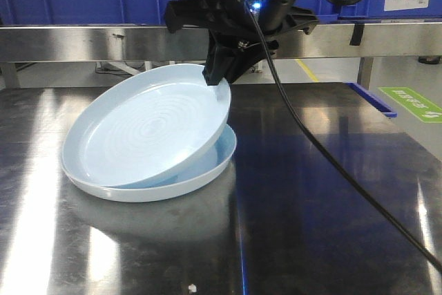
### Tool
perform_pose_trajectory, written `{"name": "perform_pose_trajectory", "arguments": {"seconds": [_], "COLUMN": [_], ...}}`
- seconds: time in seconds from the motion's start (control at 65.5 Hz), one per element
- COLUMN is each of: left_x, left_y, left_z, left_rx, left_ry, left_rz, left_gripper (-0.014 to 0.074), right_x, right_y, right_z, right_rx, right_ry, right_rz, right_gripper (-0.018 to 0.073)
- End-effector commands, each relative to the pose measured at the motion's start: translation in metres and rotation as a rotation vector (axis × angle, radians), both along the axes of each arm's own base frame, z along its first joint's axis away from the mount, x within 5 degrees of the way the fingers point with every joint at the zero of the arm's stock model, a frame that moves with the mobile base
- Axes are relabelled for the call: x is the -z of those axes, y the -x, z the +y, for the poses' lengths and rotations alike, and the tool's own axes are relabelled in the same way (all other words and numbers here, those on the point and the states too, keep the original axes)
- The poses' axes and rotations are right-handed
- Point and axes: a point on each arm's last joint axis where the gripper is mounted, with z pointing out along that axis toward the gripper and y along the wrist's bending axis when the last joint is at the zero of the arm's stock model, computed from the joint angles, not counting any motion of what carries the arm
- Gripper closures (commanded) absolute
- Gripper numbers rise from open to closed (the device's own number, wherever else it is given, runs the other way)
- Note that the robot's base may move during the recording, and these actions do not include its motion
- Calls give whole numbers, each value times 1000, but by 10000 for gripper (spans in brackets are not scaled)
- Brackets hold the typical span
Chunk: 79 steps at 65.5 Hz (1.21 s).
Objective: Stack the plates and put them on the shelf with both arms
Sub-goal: 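Lift the plate with the right gripper and lay it onto the other plate, then grip the stacked plates with the right gripper and lift them up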
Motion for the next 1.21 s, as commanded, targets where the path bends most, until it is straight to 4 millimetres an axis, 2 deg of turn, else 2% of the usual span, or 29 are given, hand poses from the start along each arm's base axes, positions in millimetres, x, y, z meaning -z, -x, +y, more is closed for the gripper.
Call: {"name": "perform_pose_trajectory", "arguments": {"seconds": [0.0,0.015,0.122,0.198,0.458,0.824,1.191], "left_x": [-15,-15,-15,-15,-15,-15,-15], "left_y": [-6,-6,-6,-6,-6,-6,-6], "left_z": [-2,-2,-2,-2,-2,-2,-2], "left_rx": [17,17,17,17,17,17,17], "left_ry": [16,16,16,16,16,16,16], "left_rz": [-103,-103,-103,-103,-103,-103,-103], "left_gripper": [512,512,512,512,512,512,512], "right_x": [-34,-34,-32,-31,-22,14,22], "right_y": [1,1,3,3,3,-7,-9], "right_z": [0,0,-1,-1,-1,6,7], "right_rx": [-2,-3,-4,-5,-7,-8,-8], "right_ry": [-70,-68,-56,-48,-22,35,45], "right_rz": [-108,-106,-86,-73,-31,59,75], "right_gripper": [398,384,123,60,88,88,90]}}
